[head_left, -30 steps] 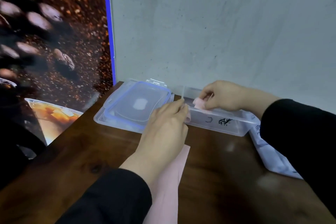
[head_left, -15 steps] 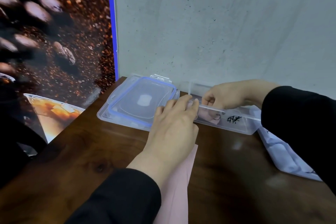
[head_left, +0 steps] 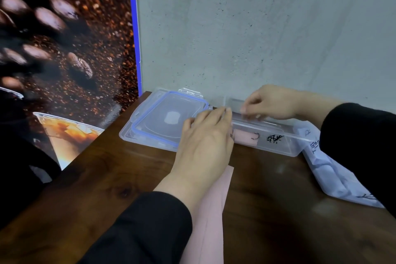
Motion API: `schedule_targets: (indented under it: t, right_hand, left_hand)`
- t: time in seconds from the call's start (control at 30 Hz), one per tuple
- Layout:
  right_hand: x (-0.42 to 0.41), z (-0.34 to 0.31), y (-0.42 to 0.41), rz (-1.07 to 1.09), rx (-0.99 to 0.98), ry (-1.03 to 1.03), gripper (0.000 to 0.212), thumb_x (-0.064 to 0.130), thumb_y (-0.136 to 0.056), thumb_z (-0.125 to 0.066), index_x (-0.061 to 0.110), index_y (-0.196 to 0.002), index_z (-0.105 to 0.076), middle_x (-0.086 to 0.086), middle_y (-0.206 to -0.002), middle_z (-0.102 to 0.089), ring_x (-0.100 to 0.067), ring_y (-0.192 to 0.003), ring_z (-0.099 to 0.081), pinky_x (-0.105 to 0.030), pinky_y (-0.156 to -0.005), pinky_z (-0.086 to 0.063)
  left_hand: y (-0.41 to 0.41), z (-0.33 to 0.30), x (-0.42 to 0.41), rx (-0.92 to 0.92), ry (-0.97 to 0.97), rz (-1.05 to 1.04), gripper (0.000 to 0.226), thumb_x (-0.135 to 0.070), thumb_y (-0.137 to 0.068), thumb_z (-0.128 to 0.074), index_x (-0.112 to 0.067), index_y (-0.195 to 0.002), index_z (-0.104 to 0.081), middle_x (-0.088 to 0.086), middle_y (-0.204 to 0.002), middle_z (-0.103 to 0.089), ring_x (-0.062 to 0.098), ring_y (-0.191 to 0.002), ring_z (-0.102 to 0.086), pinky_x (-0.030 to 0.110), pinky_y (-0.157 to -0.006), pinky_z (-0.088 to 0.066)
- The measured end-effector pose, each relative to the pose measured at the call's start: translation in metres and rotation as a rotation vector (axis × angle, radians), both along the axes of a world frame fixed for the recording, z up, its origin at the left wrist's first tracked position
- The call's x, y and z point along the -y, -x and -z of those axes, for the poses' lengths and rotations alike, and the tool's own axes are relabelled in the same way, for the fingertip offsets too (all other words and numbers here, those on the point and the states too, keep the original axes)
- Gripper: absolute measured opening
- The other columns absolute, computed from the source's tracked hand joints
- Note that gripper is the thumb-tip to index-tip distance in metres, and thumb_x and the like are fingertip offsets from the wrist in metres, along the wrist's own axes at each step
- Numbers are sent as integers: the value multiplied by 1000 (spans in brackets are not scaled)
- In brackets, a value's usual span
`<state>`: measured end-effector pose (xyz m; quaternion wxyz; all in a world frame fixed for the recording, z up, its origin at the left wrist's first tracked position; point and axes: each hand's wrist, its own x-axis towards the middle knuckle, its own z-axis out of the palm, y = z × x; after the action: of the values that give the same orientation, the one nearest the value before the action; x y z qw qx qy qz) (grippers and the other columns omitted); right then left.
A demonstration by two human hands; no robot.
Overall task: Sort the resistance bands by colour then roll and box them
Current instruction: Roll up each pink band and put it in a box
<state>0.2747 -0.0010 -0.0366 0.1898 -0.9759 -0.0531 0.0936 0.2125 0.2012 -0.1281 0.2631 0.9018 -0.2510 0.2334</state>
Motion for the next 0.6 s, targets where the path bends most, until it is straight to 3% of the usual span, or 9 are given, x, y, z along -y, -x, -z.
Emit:
schedule_targets:
  t: [0.13,0.27,0.33,0.4,0.43,0.5,0.6]
  right_hand:
    - [-25,-4,54,141,481,-452,26,22,-100,-60,9,-83,-74,10,-74,-73,-9,-66,-66,-31,-75,-57]
    - [-68,33,126,158,432,-539,29,27,-98,-62,19,-71,-70,3,-68,-68,-6,-62,-60,-18,-64,-46]
    - [-81,65,142,172,396,-470,18,24,-98,-63,23,-83,-73,6,-77,-68,2,-69,-58,-9,-63,-41]
    - [-91,90,147,176,420,-416,16,18,-98,-61,24,-108,-73,11,-103,-65,5,-91,-59,-5,-78,-42]
    - [-94,99,145,180,448,-407,23,17,-99,-60,21,-119,-70,10,-113,-63,2,-99,-59,-8,-87,-44]
    - [-98,110,136,220,474,-381,35,17,-100,-59,15,-134,-64,3,-130,-60,-10,-115,-57,-28,-103,-46]
    - [-101,116,119,252,412,-283,45,22,-102,-56,13,-146,-54,-5,-151,-51,-22,-138,-45,-44,-115,-37]
  left_hand:
    - [6,-17,-11,57,287,-61,35,-19,-100,-46,-15,-130,-63,0,-118,-67,19,-110,-57,37,-97,-46]
    - [22,-52,-29,-166,521,-125,25,-26,-104,-44,-27,-120,-63,-10,-103,-67,6,-93,-60,27,-80,-50]
    - [35,-60,-40,-240,494,-130,20,-26,-103,-45,-30,-111,-63,-12,-91,-67,3,-85,-60,20,-72,-46]
    - [50,-55,-51,-321,360,-126,23,-25,-104,-46,-28,-114,-66,-11,-94,-68,6,-89,-62,19,-73,-45]
    - [59,-47,-57,-346,281,-134,25,-25,-104,-46,-27,-118,-66,-10,-101,-70,8,-95,-62,20,-77,-45]
    - [75,-28,-67,-327,167,-159,29,-23,-103,-47,-27,-124,-67,-9,-112,-69,8,-103,-61,17,-82,-42]
    - [89,-8,-78,-293,151,-139,28,-19,-101,-51,-27,-122,-68,-13,-113,-65,1,-101,-56,8,-82,-38]
